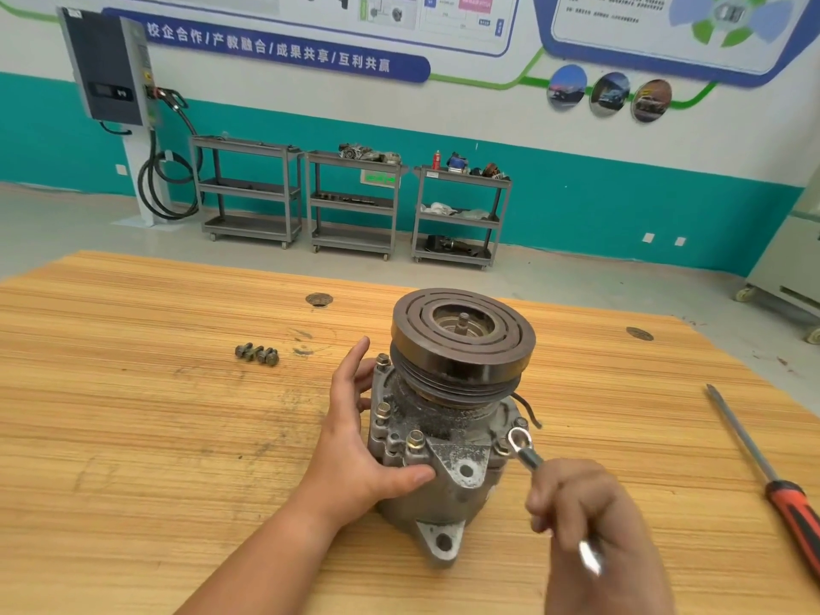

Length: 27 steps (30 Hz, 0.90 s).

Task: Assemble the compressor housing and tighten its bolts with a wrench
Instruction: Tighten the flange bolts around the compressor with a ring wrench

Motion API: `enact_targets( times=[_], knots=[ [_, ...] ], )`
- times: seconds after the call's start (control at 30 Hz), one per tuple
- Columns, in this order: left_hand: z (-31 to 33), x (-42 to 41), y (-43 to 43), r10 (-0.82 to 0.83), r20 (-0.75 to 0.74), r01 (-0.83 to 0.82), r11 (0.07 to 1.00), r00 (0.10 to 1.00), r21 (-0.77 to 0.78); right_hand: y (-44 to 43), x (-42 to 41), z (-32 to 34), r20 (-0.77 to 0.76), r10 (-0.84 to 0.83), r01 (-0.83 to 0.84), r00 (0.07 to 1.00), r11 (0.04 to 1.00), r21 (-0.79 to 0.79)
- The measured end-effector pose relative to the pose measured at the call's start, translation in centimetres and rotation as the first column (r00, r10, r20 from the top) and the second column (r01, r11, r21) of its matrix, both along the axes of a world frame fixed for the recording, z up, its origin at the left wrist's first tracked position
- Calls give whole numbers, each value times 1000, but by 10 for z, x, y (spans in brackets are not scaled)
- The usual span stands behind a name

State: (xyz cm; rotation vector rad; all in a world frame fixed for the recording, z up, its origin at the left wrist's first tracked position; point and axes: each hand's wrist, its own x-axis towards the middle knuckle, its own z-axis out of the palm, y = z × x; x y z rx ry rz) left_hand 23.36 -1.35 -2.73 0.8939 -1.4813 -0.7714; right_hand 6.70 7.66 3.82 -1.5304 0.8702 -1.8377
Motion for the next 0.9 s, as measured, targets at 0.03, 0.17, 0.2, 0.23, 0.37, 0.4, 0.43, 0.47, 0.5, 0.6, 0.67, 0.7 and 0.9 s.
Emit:
enact_targets(
  times=[0.03, 0.17, 0.2, 0.23, 0.37, 0.4, 0.43, 0.47, 0.5, 0.6, 0.67, 0.7, 0.9],
  knots=[
    [0, 0, 0, 1, 4, -1, 1000, 1000, 3, -1, -7, 1, 141, 102, -106, 985, 994, 18],
    [0, 0, 0, 5, 5, -5, 1000, 1000, 0, -33, -38, -2, 381, 363, -425, 850, 901, 89],
    [0, 0, 0, 5, 8, -5, 1000, 1000, -3, -45, -44, -1, 386, 382, -450, 840, 888, 99],
    [0, 0, 0, 5, 8, -5, 1000, 1000, -4, -56, -48, -2, 370, 403, -469, 837, 876, 109],
    [1, 0, 0, 3, 3, -3, 1000, 1000, 3, -84, -59, -9, 336, 586, -655, 737, 742, 142],
    [1, 0, 0, 3, 3, -3, 1000, 1000, 2, -88, -61, -7, 349, 621, -697, 702, 701, 155],
    [1, 0, 0, 2, 2, -2, 1000, 1000, 3, -91, -63, -6, 358, 636, -717, 684, 677, 165],
    [1, 0, 1, 2, 1, -2, 1000, 1000, 5, -92, -64, -5, 370, 642, -727, 672, 666, 165],
    [1, 0, 0, 2, -1, -2, 1000, 1000, 5, -93, -65, -3, 391, 647, -740, 654, 656, 151],
    [0, 0, 0, 1, -5, -1, 1000, 1000, 1, -92, -64, -3, 448, 696, -808, 561, 577, 117],
    [0, 0, 0, -1, -5, 0, 1000, 1000, -1, -91, -66, -5, 423, 698, -808, 578, 564, 173],
    [0, 0, 0, -1, -6, 1, 1000, 1000, -2, -92, -66, -6, 412, 708, -813, 574, 552, 185],
    [0, 0, 1, -1, -11, 1, 1000, 1000, 5, -90, -62, 9, 437, 685, -810, 583, 527, 255]
  ],
)
